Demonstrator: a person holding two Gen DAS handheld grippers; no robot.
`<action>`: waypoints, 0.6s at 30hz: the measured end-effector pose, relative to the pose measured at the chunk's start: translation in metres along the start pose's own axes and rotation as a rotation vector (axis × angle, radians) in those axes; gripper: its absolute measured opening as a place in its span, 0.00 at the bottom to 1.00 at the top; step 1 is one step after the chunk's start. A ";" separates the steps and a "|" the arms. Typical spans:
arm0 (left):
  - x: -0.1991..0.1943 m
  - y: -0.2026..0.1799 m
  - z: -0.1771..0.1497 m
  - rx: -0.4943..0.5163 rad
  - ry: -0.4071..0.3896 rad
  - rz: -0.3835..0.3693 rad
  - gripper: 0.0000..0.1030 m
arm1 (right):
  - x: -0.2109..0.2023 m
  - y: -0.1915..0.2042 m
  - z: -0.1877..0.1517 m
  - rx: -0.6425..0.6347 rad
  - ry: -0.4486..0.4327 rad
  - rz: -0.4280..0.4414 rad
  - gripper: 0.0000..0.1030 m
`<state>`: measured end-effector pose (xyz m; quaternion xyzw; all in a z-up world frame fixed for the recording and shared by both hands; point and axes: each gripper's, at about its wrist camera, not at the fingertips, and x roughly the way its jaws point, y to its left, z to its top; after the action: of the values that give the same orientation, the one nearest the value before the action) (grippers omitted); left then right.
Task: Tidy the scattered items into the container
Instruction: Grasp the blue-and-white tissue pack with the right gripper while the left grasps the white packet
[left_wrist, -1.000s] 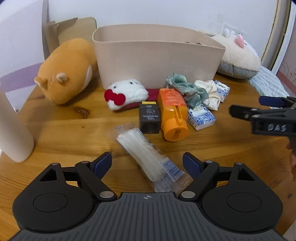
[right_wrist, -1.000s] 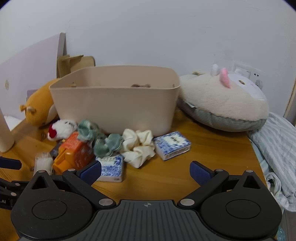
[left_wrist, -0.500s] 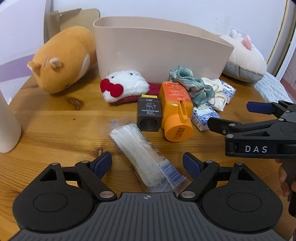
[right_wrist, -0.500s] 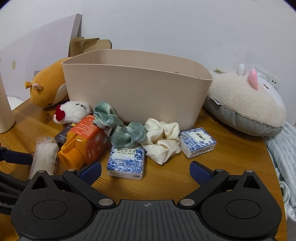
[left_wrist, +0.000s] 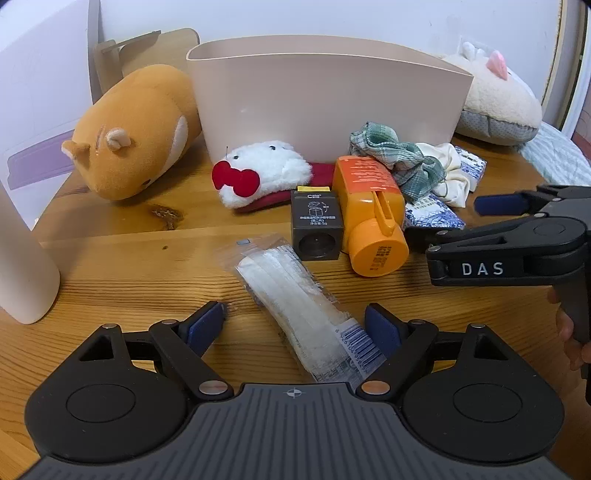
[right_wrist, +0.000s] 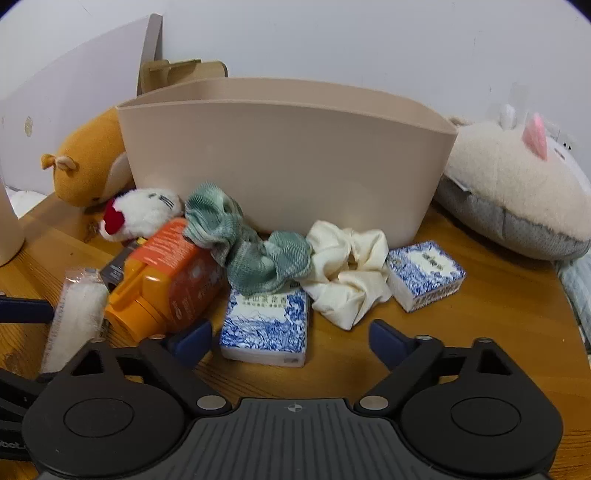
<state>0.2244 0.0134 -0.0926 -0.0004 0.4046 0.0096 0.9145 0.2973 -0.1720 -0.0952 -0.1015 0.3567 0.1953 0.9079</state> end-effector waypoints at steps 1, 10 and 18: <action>0.000 0.000 0.000 0.001 -0.002 0.000 0.83 | 0.002 0.000 -0.001 0.003 0.007 0.001 0.86; -0.003 0.005 -0.001 -0.014 -0.018 0.020 0.64 | 0.004 -0.002 -0.003 0.033 0.004 0.037 0.69; -0.006 0.014 0.000 -0.039 -0.027 0.032 0.35 | -0.003 -0.001 -0.004 0.042 0.001 0.026 0.44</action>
<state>0.2199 0.0271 -0.0877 -0.0116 0.3920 0.0322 0.9193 0.2930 -0.1756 -0.0960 -0.0781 0.3623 0.1996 0.9071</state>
